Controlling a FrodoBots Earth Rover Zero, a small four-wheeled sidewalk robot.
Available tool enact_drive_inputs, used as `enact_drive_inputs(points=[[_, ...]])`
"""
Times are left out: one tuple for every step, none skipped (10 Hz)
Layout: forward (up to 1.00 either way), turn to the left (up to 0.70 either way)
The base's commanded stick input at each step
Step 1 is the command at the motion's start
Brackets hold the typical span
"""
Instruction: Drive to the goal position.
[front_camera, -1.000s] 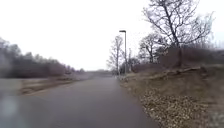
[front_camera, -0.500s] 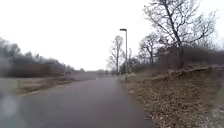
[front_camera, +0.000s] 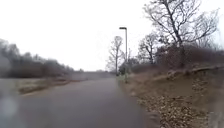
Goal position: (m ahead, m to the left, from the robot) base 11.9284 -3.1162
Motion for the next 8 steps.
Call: enact_drive_inputs(points=[[0.7, 0.0], [0.7, 0.0], [0.7, 0.0], [0.7, 0.0], [0.7, 0.0], [0.7, 0.0], [0.7, 0.0], [0.7, 0.0]])
